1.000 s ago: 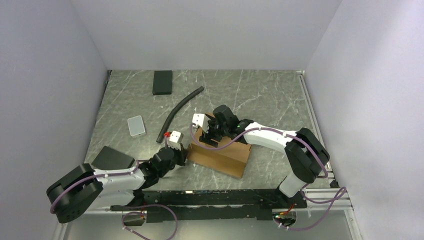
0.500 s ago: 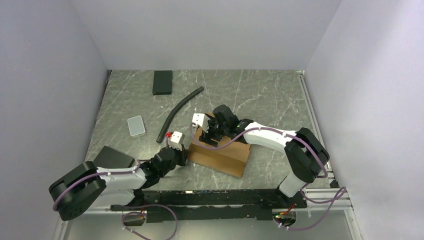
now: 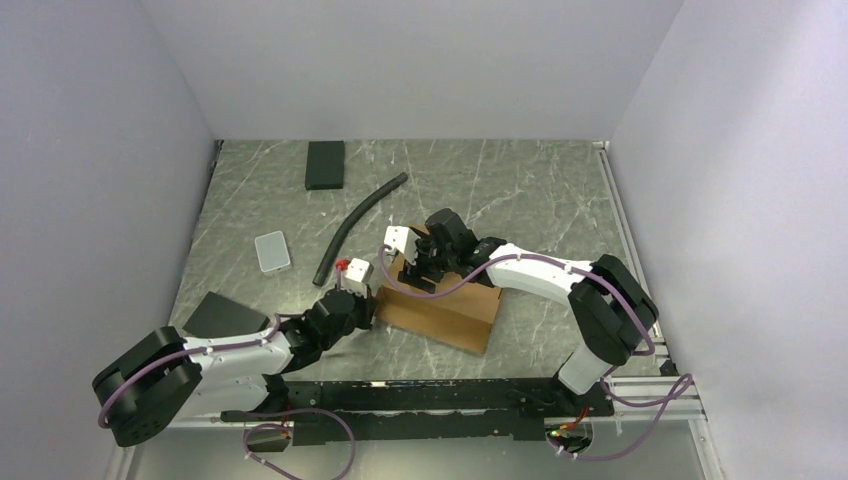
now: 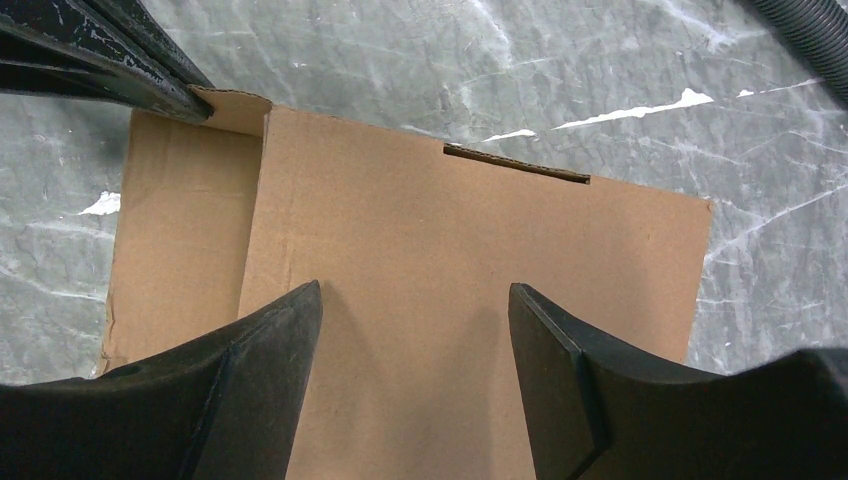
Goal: Fold the paper box
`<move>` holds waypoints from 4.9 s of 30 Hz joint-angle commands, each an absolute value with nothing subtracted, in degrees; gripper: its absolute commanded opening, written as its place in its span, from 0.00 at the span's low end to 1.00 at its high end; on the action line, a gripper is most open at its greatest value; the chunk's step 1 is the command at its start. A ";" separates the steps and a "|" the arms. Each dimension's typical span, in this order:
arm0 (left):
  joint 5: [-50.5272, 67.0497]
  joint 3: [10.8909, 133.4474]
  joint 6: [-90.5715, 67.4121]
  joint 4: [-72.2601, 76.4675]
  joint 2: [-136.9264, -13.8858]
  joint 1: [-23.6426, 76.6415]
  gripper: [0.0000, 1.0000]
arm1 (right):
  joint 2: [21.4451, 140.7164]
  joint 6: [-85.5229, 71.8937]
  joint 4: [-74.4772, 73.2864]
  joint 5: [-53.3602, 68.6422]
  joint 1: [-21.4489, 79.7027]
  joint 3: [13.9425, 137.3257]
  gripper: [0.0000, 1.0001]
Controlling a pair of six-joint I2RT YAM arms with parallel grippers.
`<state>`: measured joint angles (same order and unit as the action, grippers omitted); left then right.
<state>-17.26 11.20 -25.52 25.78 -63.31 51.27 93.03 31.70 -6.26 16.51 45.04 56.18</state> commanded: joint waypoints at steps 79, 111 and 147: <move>-2.59 39.26 -28.75 -4.15 -67.84 37.62 0.38 | 90.68 31.73 -10.43 14.59 43.25 57.37 0.85; 8.61 36.00 -56.40 -3.22 -85.67 37.84 0.02 | 95.28 27.16 -13.26 14.41 20.86 59.98 0.42; 16.62 28.91 -52.04 -5.93 -71.05 41.75 0.24 | 97.32 20.22 -11.51 17.84 21.27 58.97 0.46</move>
<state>11.68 30.57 -44.80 -13.04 -74.74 37.54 96.84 22.00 -13.85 18.02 20.95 59.02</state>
